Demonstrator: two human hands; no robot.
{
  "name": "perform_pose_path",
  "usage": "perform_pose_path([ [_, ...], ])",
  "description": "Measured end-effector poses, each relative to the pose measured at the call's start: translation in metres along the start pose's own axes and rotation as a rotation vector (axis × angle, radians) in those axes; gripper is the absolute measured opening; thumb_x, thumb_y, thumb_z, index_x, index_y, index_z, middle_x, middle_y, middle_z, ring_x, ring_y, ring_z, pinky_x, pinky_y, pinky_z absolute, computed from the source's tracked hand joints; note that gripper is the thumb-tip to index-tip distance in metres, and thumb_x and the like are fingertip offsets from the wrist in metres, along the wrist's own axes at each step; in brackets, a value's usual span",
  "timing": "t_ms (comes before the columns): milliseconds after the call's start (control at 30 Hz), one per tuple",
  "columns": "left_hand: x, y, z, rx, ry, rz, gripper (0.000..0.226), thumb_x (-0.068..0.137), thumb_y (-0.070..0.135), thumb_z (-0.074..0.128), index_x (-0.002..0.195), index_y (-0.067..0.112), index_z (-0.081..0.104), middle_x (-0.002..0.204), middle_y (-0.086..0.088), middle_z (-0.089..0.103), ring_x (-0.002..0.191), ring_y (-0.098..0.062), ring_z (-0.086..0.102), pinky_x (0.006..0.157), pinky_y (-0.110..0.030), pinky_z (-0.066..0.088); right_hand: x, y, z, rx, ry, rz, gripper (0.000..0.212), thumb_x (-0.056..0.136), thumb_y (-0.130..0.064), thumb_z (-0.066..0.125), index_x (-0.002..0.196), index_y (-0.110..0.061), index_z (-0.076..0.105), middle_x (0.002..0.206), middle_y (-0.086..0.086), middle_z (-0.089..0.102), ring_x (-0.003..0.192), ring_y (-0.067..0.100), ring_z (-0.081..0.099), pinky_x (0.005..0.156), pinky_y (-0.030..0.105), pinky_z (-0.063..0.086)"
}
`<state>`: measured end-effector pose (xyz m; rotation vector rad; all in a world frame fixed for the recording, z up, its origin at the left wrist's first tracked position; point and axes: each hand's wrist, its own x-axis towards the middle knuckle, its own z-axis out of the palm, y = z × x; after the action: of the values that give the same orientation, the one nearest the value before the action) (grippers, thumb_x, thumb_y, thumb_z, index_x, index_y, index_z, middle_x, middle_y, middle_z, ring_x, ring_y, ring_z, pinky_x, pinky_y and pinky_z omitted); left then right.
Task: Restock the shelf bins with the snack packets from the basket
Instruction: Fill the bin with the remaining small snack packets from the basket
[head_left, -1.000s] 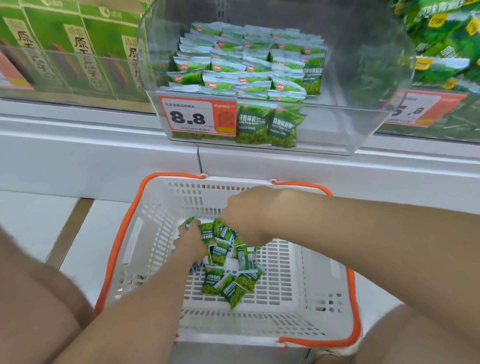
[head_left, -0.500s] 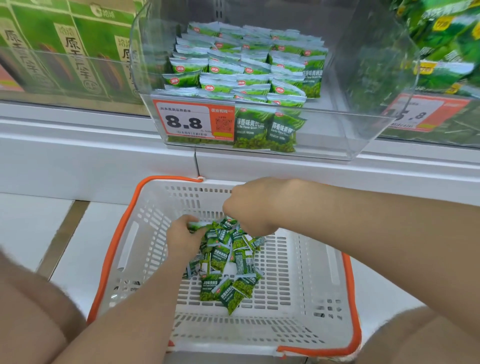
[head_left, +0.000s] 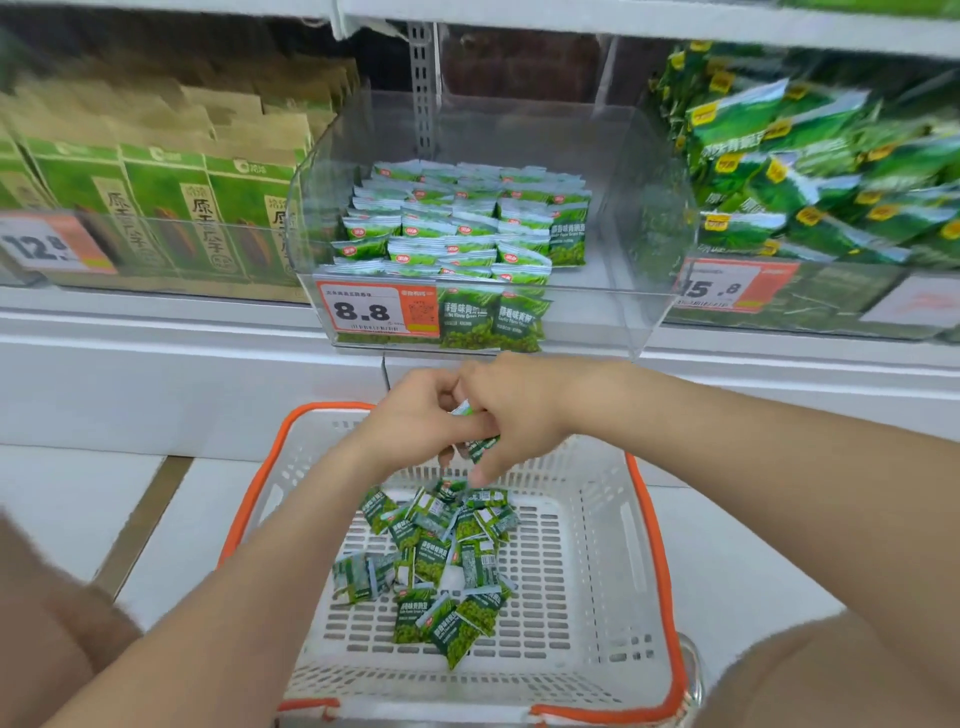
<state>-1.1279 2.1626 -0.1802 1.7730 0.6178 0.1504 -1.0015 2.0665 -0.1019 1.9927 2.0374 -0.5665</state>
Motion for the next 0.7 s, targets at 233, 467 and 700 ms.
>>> perform_pose_path([
  [233, -0.028, 0.082, -0.037, 0.041, -0.166, 0.072, 0.029, 0.089, 0.009, 0.078, 0.105, -0.011, 0.066, 0.086, -0.031, 0.068, 0.073, -0.030, 0.074, 0.084, -0.047, 0.061, -0.046, -0.007, -0.035, 0.492, 0.292, 0.099, 0.075, 0.064, -0.032, 0.100, 0.106, -0.018, 0.040, 0.101, -0.003, 0.051, 0.061, 0.007, 0.060, 0.041, 0.036, 0.056],
  [467, -0.020, 0.139, -0.059, 0.003, -0.126, 0.190, 0.024, 0.096, 0.001, 0.070, 0.119, 0.004, 0.067, 0.093, -0.025, 0.077, 0.083, -0.024, 0.078, 0.076, -0.025, 0.061, -0.075, 0.007, -0.062, 0.653, 0.562, 0.267, 0.072, 0.068, -0.037, 0.098, 0.114, -0.021, 0.045, 0.118, 0.006, 0.047, 0.050, 0.023, 0.070, 0.042, 0.032, 0.055],
  [700, 0.001, 0.157, -0.058, 0.133, 0.130, 0.308, 0.014, 0.098, 0.012, 0.073, 0.111, 0.011, 0.068, 0.085, -0.013, 0.077, 0.081, -0.029, 0.078, 0.077, -0.039, 0.066, -0.075, 0.022, -0.073, 0.993, 0.671, 0.273, 0.046, 0.091, -0.020, 0.081, 0.128, -0.013, 0.055, 0.090, 0.004, 0.063, 0.064, 0.030, 0.077, 0.064, 0.045, 0.065],
])
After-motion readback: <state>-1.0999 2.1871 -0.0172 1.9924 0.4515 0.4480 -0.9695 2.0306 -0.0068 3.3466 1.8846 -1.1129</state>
